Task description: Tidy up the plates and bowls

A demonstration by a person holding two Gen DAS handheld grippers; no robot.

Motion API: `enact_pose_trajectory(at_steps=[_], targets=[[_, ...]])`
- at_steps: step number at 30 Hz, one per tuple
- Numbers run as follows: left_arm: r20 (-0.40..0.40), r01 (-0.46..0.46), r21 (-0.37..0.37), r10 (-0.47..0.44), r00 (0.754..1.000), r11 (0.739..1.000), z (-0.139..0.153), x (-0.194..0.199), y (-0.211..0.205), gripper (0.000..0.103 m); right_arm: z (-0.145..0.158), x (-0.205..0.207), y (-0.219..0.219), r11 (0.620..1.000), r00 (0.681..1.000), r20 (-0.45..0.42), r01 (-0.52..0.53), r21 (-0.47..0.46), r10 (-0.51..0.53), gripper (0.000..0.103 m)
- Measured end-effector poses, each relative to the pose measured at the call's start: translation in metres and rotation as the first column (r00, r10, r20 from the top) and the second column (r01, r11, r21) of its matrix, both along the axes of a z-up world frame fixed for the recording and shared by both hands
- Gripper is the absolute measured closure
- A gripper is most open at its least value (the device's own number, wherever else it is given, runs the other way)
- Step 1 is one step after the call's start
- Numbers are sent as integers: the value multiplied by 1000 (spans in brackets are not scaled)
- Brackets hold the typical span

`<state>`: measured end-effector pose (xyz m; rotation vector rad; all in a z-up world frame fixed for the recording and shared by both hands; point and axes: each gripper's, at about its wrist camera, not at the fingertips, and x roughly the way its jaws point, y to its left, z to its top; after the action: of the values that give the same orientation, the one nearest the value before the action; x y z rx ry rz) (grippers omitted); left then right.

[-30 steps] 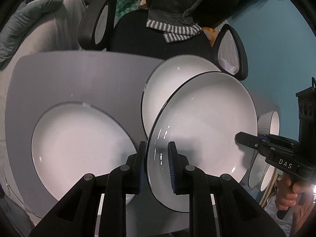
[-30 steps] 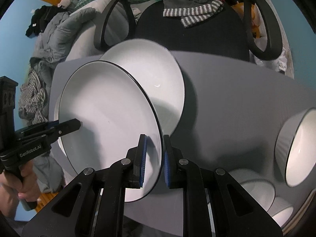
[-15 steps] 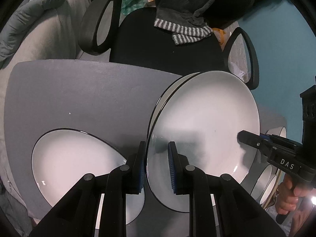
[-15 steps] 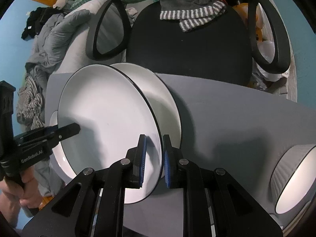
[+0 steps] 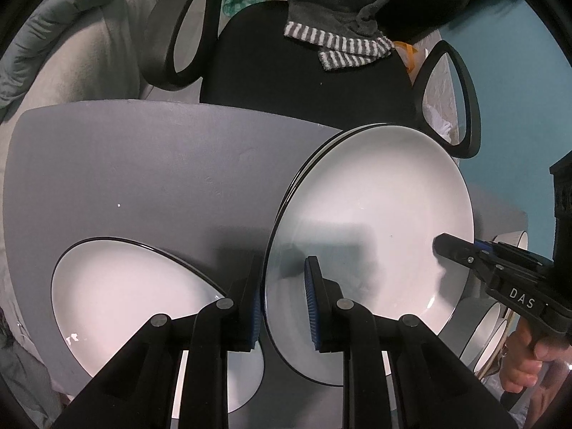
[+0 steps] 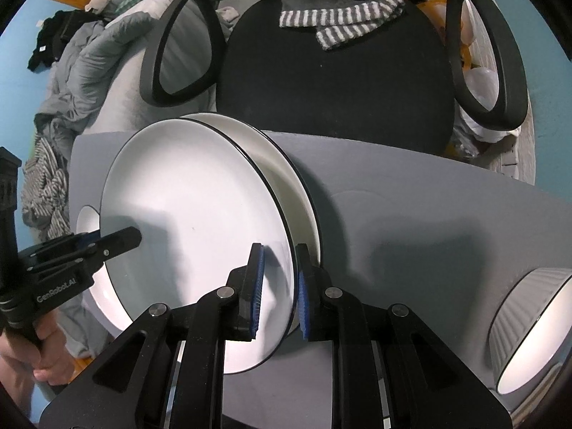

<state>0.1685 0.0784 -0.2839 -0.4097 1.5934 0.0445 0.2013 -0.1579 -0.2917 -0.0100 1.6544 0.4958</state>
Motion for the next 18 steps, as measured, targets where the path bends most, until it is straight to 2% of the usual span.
enact_pose_trajectory(at_steps=[8,18], targets=[[-11,9,5,-9,1000,1000,-2,3,-1,79,0,3,4,1000,1000,-11,-6,-27,6,86],[-25,55,20,-55,998,998,-9,5,-8,71,4,7,15,992,999,-19,-44,-121,42,81]])
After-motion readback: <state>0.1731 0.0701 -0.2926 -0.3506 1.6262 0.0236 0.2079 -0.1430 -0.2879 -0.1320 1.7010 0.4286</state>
